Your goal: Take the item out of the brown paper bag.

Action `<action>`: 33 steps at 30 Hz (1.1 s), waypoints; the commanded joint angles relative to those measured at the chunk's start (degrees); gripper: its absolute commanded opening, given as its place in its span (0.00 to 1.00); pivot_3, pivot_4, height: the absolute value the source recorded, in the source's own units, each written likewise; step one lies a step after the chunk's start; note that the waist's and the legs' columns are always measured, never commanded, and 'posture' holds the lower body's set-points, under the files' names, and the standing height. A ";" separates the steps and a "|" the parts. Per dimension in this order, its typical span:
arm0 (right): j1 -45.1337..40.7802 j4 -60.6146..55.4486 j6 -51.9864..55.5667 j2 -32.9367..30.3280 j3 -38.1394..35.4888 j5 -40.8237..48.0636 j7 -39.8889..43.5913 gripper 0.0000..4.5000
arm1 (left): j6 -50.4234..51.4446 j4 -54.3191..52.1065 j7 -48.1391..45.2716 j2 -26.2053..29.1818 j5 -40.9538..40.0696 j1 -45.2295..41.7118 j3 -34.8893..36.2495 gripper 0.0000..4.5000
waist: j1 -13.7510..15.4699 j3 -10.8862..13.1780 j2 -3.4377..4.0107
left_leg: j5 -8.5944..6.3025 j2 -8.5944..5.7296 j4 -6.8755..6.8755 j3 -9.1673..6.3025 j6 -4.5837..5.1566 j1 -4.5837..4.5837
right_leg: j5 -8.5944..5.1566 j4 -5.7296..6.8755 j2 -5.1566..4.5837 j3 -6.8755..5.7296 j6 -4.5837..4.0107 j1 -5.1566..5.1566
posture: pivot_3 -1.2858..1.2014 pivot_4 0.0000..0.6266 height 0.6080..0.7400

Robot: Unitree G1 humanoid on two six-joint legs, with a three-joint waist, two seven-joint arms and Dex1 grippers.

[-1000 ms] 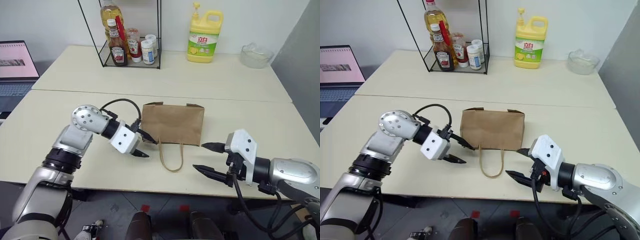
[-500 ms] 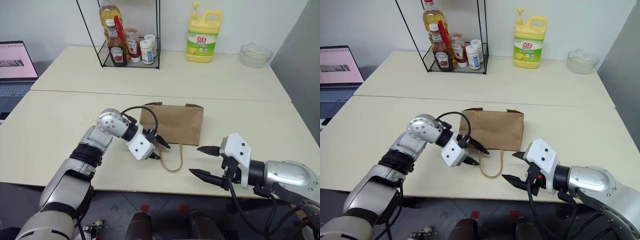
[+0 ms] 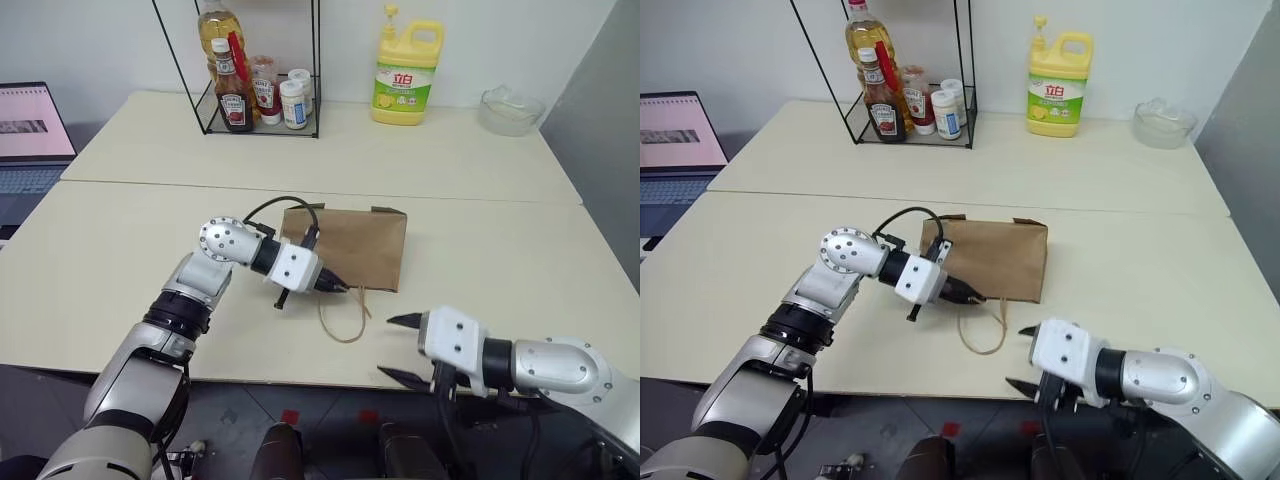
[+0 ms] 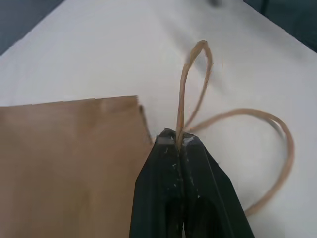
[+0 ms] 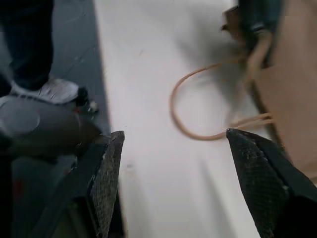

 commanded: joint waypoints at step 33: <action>-16.82 31.51 -6.71 22.06 18.37 -26.48 12.46 0.01 | 6.77 -3.52 3.81 -0.79 -2.63 2.20 4.99 0.00 | 0.01 0.01 0.01 | 0.01 0.00 0.08 -0.10 -0.01 0.14 | 0.01 0.18 0.00 -0.10 -0.01 0.13 | 0.52 0.24 1.00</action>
